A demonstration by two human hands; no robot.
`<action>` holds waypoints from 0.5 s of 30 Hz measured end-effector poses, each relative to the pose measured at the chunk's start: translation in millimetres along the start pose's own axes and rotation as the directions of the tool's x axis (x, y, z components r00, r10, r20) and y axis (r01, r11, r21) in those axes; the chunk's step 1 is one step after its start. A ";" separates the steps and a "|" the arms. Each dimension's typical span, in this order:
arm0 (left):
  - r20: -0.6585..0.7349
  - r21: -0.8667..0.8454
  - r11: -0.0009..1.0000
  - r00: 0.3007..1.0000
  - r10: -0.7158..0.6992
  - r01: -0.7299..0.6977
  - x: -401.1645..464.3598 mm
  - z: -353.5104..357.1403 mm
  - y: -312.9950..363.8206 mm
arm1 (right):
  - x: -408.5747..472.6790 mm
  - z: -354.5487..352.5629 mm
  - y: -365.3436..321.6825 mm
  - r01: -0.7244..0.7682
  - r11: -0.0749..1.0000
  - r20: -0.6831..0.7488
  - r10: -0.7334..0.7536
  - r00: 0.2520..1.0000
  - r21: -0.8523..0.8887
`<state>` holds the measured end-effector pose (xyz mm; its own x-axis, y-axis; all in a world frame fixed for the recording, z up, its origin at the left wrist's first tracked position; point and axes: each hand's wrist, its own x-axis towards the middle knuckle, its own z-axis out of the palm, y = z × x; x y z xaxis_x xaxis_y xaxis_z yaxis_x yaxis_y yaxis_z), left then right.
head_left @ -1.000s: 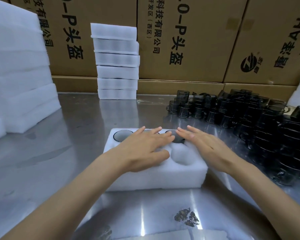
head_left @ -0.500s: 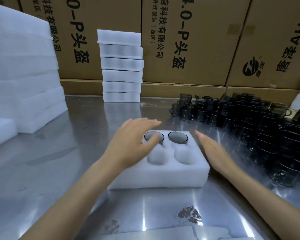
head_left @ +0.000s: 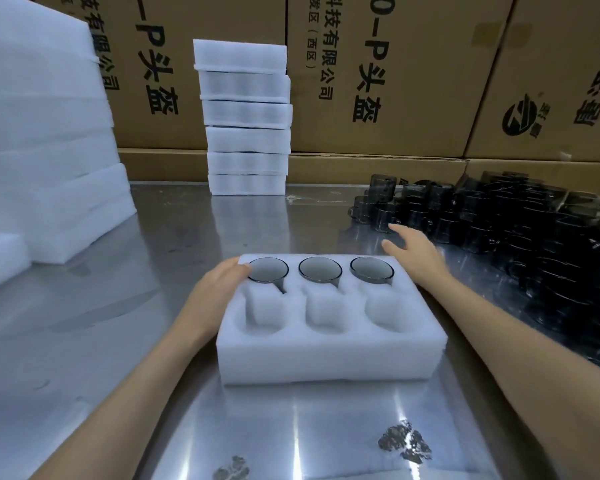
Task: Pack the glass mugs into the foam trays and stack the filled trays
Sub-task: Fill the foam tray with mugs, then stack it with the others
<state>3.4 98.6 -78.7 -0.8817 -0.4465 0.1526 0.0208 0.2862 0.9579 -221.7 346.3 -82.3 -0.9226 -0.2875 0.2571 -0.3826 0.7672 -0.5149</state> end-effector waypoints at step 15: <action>-0.039 0.006 1.000 0.999 0.007 -0.006 6.6 -1.6 -5.9 | 21.7 6.6 -4.9 0.000 1.000 0.028 0.000 1.000 -0.011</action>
<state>-1.8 92.6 -83.0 -0.8623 -0.4777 0.1684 0.0238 0.2939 0.9556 -240.1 332.5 -79.6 -0.9236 -0.3034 0.2343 -0.3824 0.7733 -0.5058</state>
